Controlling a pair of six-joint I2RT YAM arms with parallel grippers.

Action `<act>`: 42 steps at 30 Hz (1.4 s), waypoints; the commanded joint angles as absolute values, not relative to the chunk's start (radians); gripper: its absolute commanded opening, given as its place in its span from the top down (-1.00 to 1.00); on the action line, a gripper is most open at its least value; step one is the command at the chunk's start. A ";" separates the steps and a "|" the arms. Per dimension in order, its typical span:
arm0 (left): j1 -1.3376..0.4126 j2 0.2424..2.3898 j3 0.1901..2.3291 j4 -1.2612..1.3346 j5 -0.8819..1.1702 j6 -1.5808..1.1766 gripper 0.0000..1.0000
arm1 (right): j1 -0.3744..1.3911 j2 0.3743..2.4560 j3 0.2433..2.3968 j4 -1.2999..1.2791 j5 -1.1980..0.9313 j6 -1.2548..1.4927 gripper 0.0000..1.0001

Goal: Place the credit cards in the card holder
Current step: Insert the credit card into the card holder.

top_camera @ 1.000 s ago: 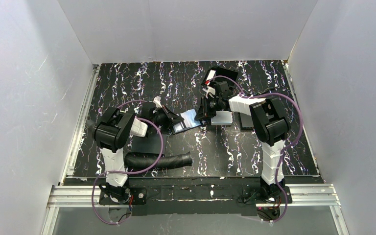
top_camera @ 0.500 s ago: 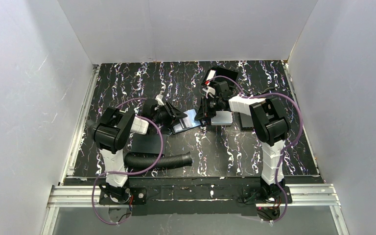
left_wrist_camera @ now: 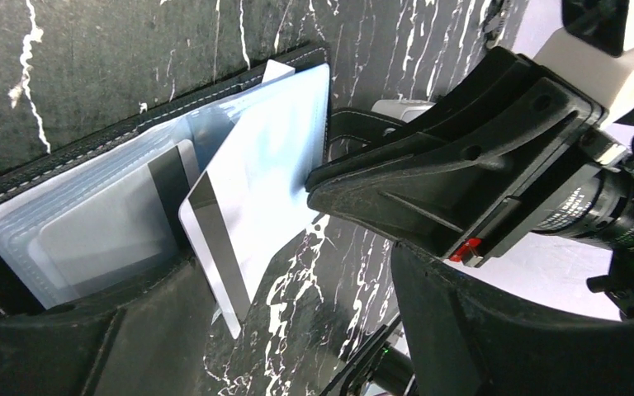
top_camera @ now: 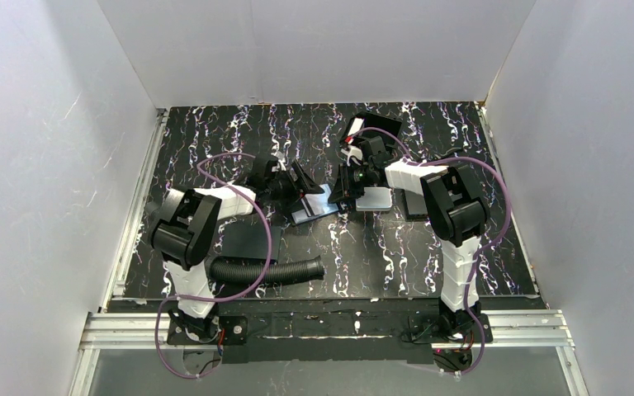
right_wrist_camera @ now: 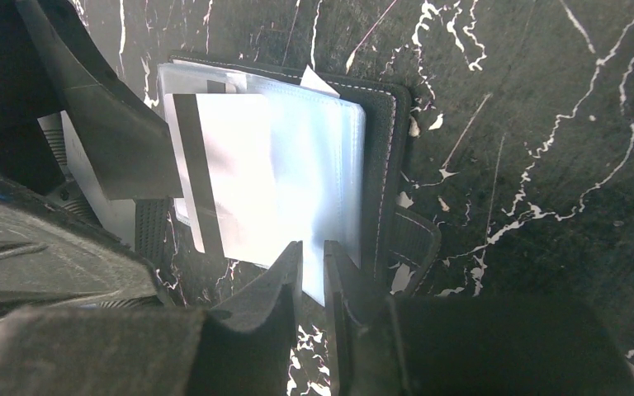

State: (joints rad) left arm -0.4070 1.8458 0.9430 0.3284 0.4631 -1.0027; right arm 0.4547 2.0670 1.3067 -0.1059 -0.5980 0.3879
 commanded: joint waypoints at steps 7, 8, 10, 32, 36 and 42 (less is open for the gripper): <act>-0.459 1.946 1.129 0.020 0.370 -0.935 -0.43 | 0.462 2.018 1.283 -0.127 -0.551 0.403 0.53; -0.462 1.949 1.150 -0.019 0.356 -0.920 -0.43 | 0.462 2.015 1.282 -0.125 -0.550 0.405 0.53; -0.462 1.931 1.156 -0.087 0.328 -0.893 -0.46 | 0.461 2.017 1.289 -0.131 -0.550 0.404 0.53; -0.445 1.806 1.262 -0.369 0.282 -0.682 -0.70 | 0.460 2.022 1.297 -0.127 -0.592 0.382 0.42; -0.442 1.800 1.307 -0.451 0.254 -0.621 -0.74 | 0.462 2.019 1.292 -0.105 -0.612 0.388 0.24; -0.426 1.826 1.257 -0.394 0.342 -0.701 -0.71 | 0.464 2.024 1.303 -0.109 -0.622 0.383 0.13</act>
